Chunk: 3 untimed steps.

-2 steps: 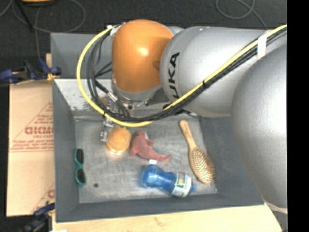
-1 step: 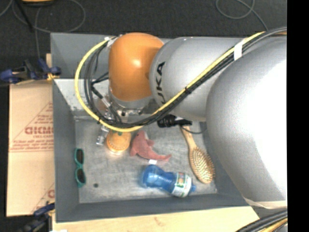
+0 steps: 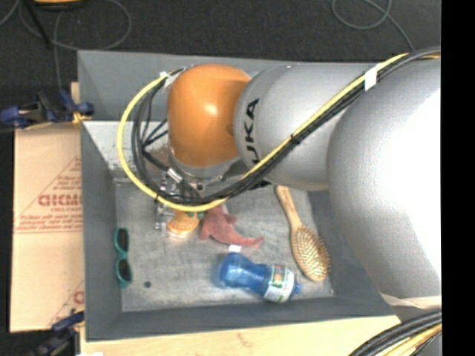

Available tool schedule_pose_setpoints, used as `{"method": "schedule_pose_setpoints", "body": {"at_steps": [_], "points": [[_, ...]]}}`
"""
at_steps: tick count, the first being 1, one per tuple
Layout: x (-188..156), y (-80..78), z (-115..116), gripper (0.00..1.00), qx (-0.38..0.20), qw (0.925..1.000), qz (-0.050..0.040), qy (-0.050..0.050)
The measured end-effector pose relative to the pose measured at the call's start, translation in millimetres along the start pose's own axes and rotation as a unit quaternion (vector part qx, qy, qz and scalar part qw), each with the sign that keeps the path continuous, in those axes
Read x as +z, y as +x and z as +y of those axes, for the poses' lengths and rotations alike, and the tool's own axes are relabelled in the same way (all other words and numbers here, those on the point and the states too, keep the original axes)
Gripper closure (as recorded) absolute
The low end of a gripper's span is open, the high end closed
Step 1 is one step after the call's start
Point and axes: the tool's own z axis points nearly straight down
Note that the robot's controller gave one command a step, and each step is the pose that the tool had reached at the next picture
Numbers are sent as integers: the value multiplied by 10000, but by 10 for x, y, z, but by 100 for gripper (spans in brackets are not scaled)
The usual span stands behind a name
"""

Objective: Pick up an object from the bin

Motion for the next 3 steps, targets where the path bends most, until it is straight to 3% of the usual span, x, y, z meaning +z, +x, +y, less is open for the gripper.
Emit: {"method": "schedule_pose_setpoints", "body": {"at_steps": [1,2,3], "points": [[217,-188,-25,100,653,9979,-17,-25],[-260,-155,-70,100,560,9984,20,8],[-839,-154,-200,100,1183,9930,-1,-15]]}}
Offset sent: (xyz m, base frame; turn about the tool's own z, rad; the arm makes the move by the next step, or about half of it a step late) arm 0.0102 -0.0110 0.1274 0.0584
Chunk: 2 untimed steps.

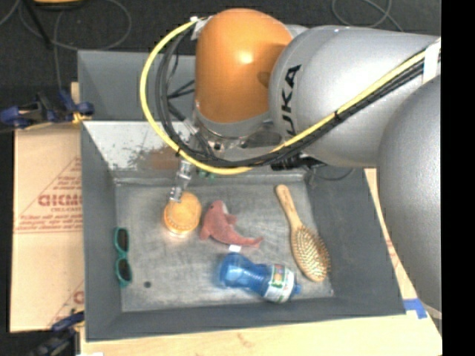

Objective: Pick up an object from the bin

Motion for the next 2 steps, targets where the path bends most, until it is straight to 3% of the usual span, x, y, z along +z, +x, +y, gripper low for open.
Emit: {"method": "schedule_pose_setpoints", "body": {"at_steps": [1,2], "points": [[-139,-42,-1,100,385,9993,-29,-16],[315,-252,-74,100,-271,9996,-18,2]]}}
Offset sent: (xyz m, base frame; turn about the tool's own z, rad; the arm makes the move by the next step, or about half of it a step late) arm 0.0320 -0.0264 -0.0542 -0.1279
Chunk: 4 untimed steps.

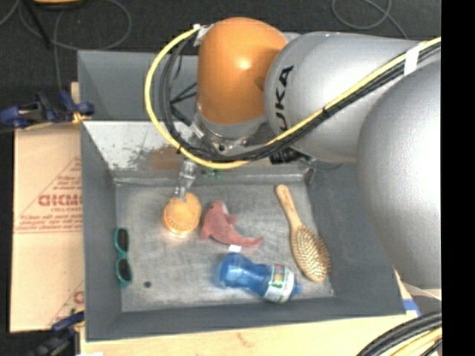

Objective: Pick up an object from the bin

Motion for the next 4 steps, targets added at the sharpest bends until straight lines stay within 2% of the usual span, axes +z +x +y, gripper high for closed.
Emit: {"method": "schedule_pose_setpoints", "body": {"at_steps": [1,2,3,4], "points": [[214,91,-10,100,44,10000,12,-2],[277,19,104,100,896,9960,11,-8],[641,528,-44,0,868,9962,18,-2],[659,547,-49,0,871,9962,19,0]]}}
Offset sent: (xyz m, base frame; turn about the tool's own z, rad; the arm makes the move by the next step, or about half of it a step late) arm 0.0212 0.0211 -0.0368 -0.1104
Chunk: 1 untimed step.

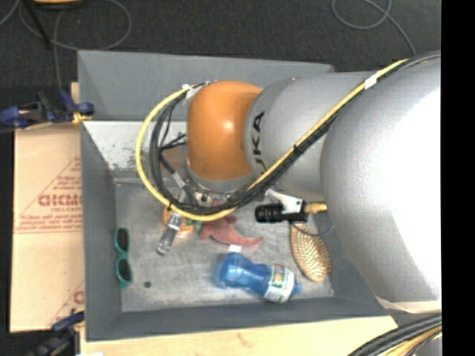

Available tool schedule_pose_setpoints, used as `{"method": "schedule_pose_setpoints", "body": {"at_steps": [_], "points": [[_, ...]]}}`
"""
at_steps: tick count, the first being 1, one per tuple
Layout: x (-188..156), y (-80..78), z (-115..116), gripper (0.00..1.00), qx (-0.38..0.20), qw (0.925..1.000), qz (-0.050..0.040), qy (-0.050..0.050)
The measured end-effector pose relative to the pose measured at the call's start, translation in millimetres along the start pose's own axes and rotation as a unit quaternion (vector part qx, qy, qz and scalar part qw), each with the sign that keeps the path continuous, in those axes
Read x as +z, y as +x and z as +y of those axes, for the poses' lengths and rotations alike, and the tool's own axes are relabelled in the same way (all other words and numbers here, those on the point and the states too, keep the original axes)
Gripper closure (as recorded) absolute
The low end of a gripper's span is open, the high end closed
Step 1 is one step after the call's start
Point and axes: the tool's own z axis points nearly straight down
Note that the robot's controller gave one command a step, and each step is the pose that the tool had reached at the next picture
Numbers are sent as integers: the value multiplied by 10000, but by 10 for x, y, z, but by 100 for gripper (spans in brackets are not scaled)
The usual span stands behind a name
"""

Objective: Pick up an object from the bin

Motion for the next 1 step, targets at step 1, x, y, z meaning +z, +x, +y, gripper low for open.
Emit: {"method": "schedule_pose_setpoints", "body": {"at_steps": [1], "points": [[344,-321,-40,100,-262,9997,3,-3]]}}
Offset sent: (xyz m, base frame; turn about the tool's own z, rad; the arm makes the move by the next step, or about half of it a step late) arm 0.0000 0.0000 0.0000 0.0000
